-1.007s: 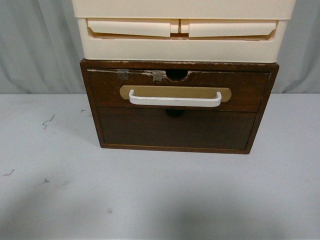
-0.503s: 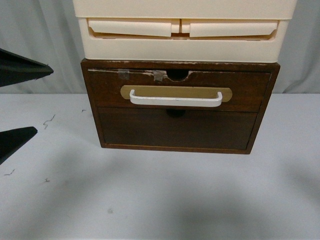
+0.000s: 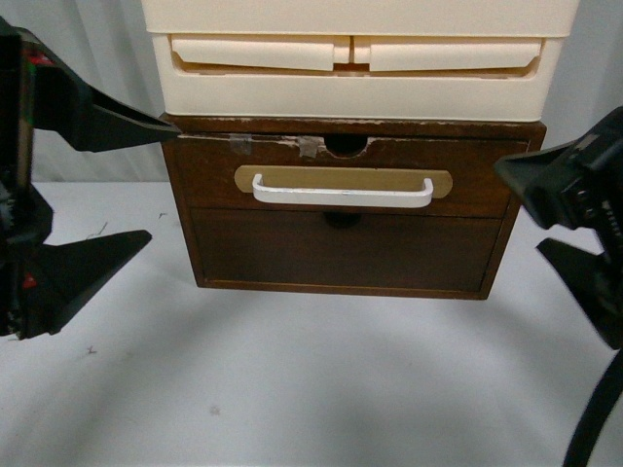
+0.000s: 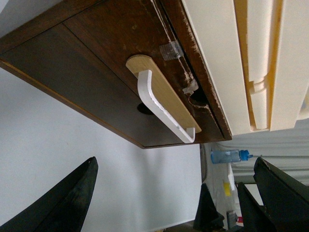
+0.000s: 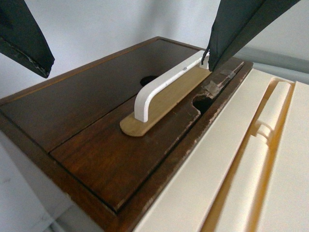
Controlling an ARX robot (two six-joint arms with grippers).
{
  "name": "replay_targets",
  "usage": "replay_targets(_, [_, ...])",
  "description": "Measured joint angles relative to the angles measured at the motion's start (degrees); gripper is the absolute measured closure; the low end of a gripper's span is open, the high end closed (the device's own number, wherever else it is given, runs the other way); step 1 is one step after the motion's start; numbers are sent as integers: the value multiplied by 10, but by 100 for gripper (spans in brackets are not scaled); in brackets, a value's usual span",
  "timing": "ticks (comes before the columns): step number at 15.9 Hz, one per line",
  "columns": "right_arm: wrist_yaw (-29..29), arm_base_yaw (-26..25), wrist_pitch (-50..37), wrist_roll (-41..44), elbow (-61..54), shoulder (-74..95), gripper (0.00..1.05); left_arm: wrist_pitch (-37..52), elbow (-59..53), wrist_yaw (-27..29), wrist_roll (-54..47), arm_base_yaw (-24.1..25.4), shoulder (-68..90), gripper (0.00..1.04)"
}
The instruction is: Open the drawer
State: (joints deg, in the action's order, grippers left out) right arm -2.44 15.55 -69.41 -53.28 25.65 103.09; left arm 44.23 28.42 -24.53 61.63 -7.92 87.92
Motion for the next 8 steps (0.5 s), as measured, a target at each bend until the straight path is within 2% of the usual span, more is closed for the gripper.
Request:
replay_targets(6, [-6, 21, -9, -89, 80, 83, 6, 44, 44, -7, 24, -27, 86, 7])
replay_targets(8, [-8, 29, -16, -114, 101, 113, 6, 53, 63, -1, 35, -51, 120, 7])
